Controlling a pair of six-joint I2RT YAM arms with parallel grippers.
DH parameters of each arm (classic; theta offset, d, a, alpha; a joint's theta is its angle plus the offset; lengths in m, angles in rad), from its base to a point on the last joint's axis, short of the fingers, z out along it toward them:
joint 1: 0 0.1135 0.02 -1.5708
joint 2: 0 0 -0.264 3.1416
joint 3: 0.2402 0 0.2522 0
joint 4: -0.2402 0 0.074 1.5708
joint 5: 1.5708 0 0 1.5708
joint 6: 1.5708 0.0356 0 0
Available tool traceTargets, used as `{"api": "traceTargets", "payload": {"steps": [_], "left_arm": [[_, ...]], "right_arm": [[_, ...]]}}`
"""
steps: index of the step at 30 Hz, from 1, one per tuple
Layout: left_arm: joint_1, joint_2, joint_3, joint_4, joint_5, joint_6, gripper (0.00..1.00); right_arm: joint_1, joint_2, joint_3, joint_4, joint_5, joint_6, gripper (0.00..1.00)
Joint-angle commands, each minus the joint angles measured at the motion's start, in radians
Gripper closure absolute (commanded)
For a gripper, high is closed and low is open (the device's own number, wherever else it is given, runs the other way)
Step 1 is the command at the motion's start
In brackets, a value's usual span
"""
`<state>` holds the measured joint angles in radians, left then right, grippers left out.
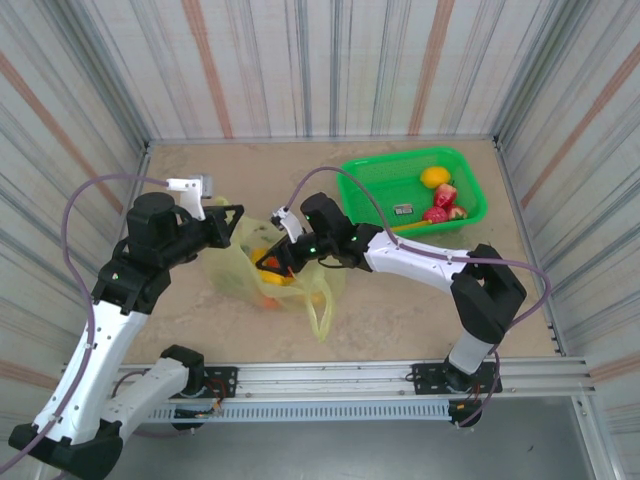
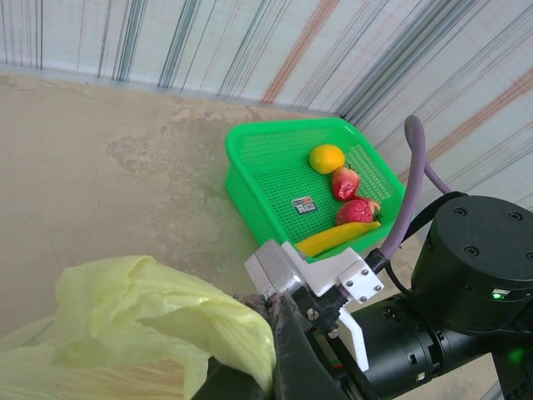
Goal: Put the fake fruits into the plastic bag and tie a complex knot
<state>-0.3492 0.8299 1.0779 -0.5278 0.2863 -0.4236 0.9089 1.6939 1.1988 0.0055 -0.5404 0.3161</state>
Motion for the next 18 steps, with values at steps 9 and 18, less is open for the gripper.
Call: {"api": "traceTargets", "payload": {"steps": [9, 18], "left_arm": [[-0.008, -0.002, 0.022, -0.002, -0.012, -0.001, 1.0], [-0.008, 0.0, 0.012, -0.007, -0.027, 0.02, 1.0]], "right_arm": [[-0.058, -0.133, 0.121, -0.14, -0.043, -0.07, 0.39], [-0.246, -0.328, 0.021, 0.026, -0.225, 0.073, 0.41]]}}
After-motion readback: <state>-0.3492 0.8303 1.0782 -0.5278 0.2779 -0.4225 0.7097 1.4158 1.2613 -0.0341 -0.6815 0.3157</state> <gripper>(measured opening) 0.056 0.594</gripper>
